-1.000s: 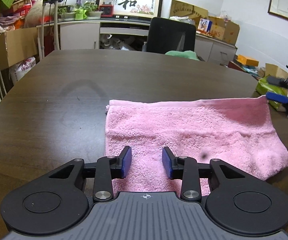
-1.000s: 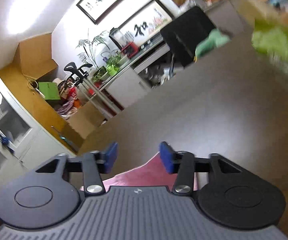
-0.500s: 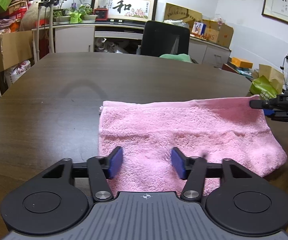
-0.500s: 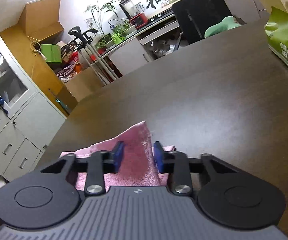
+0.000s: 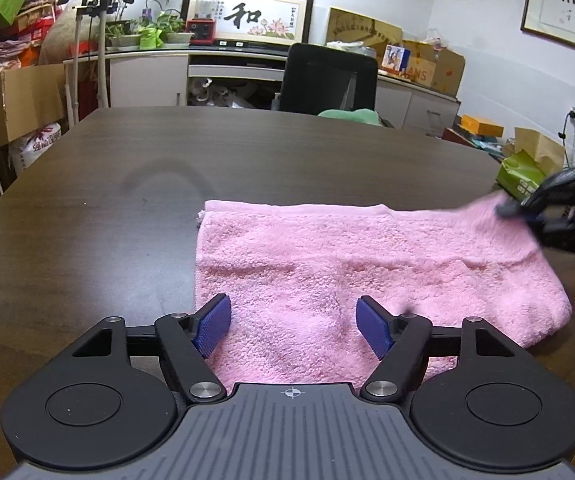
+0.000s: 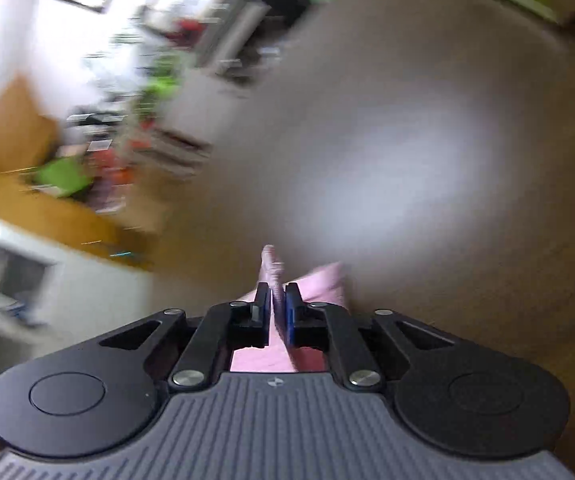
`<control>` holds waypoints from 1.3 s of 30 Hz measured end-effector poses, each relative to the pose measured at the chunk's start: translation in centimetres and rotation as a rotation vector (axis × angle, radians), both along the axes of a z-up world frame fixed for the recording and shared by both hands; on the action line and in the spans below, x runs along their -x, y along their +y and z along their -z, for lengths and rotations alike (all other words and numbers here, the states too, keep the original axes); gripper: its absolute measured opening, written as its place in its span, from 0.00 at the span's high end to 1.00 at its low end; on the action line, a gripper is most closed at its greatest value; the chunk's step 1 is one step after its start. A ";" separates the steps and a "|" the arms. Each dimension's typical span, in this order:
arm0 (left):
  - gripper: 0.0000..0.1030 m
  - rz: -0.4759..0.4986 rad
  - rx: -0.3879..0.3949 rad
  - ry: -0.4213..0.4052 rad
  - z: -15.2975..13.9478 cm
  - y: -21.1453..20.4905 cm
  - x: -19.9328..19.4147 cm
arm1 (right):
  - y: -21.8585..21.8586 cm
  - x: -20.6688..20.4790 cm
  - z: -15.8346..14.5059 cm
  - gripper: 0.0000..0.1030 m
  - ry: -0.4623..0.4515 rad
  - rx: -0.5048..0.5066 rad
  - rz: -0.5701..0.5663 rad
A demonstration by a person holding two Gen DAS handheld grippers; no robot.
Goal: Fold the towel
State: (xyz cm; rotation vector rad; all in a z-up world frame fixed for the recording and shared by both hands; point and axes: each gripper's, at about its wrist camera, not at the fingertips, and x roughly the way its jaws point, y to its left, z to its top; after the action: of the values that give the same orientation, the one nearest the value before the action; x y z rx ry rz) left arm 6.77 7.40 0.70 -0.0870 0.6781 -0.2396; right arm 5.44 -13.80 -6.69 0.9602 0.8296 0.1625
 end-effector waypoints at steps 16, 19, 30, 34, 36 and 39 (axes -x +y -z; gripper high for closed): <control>0.29 -0.029 -0.056 -0.011 0.0 -0.1 -0.1 | 7.2 3.9 -2.9 0.55 -0.083 0.293 -0.162; 0.28 -0.020 -0.097 -0.007 0.1 -0.2 0.3 | 7.1 4.6 -3.1 0.52 -0.089 0.293 -0.165; 0.29 0.078 -0.133 -0.074 -0.4 -0.6 2.2 | 8.3 10.7 -3.8 0.47 -0.127 0.263 -0.302; 0.29 0.117 -0.207 -0.058 0.4 -1.3 2.9 | 7.1 11.2 -2.9 0.54 -0.122 0.237 -0.293; 0.29 0.129 -0.213 -0.054 0.4 -1.0 3.3 | 6.4 11.0 -2.8 0.63 -0.116 0.246 -0.295; 0.29 0.146 -0.197 -0.043 0.6 -0.4 3.7 | 5.8 10.2 -2.6 0.72 -0.106 0.246 -0.291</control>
State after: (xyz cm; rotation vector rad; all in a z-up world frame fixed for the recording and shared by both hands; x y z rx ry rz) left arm 3.05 6.97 0.14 0.1563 0.6630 -0.3125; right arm -4.80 -8.05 -4.13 0.5929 0.8660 0.3507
